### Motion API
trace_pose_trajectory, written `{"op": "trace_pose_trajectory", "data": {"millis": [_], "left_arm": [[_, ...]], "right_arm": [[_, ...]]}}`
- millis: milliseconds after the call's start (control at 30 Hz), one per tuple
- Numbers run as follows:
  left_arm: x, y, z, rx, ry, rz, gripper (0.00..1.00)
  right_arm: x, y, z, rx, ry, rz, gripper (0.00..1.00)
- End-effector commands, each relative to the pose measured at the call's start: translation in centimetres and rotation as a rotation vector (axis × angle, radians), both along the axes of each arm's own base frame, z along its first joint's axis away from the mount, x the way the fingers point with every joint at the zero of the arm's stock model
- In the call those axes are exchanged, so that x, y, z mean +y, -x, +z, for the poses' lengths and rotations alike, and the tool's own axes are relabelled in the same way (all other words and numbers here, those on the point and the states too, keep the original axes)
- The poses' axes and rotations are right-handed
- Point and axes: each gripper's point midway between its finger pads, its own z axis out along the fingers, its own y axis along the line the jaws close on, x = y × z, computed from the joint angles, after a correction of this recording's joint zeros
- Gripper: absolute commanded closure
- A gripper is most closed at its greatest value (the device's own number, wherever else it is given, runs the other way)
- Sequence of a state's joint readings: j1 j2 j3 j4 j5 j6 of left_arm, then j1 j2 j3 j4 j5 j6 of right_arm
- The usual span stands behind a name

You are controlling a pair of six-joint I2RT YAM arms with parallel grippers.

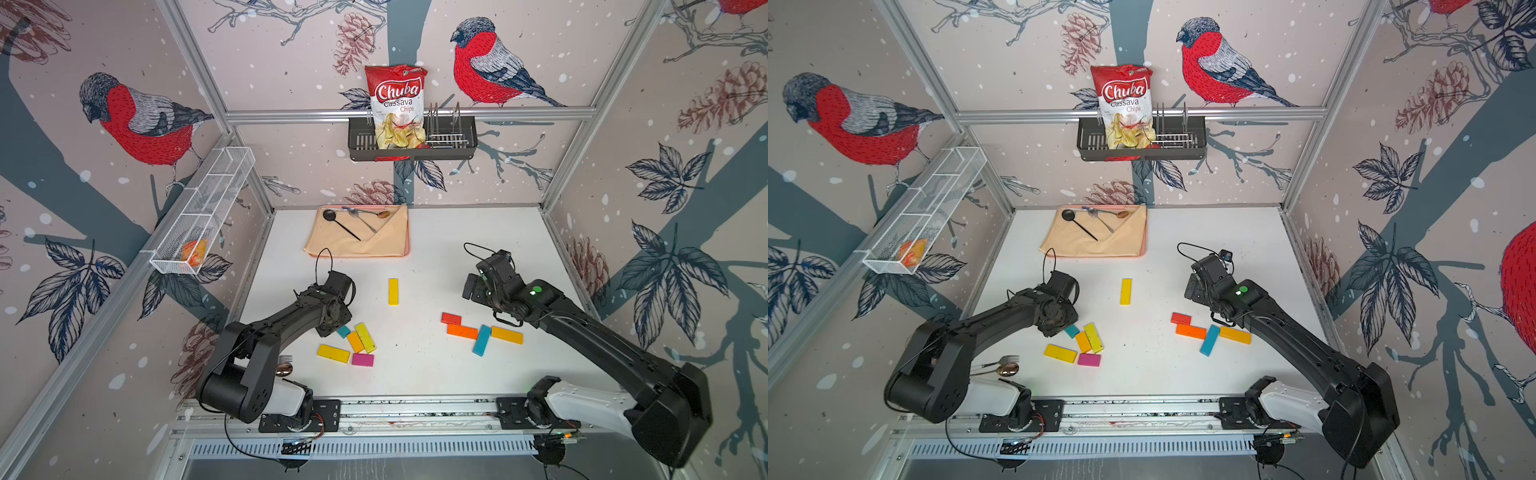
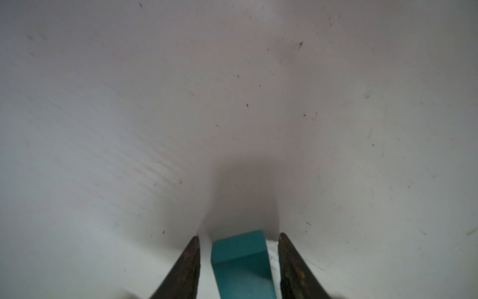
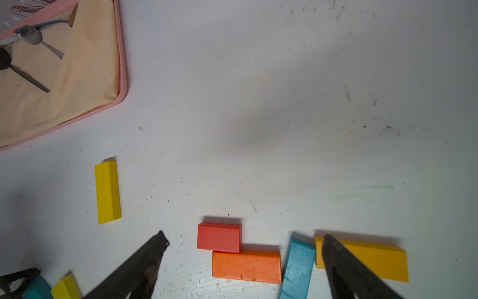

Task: Assemble the letter h with building blocks
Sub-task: Pick up the building block from the center of the board.

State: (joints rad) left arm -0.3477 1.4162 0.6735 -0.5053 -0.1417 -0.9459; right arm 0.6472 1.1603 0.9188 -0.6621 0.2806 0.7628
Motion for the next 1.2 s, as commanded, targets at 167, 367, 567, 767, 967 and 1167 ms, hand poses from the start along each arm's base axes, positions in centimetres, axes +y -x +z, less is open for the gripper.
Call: {"op": "trace_pose_trajectory", "data": {"millis": [167,367,567,767,967,1167], "left_arm": [[-0.1,1.1,-1.3,0.022,0.026,0.024,0.71],[0.1,1.5,-0.8,0.029,0.006,0.024,0.54],[0.2,1.5,1.5,-0.001,-0.017,0.014,0.48],[-1.2,2.3,0.5,0.028,-0.018,-0.011,0.56],[-1.1,2.3,-0.3,0.033,-0.031,0.005,0.63],[-0.8,0.5,1.1,-0.011,-0.083,-0.012,0.86]], "right_arm": [[0.3,0.1,-0.3,0.005,-0.025,-0.001,0.05],[0.3,0.4,-0.3,0.002,-0.041,-0.003,0.06],[0.3,0.6,-0.8,-0.004,-0.062,0.001,0.06],[0.5,0.4,-0.9,-0.001,-0.059,0.004,0.06],[0.2,0.4,-0.3,-0.003,-0.036,0.008,0.06],[-0.4,0.7,-0.2,-0.008,-0.034,-0.004,0.06]]}}
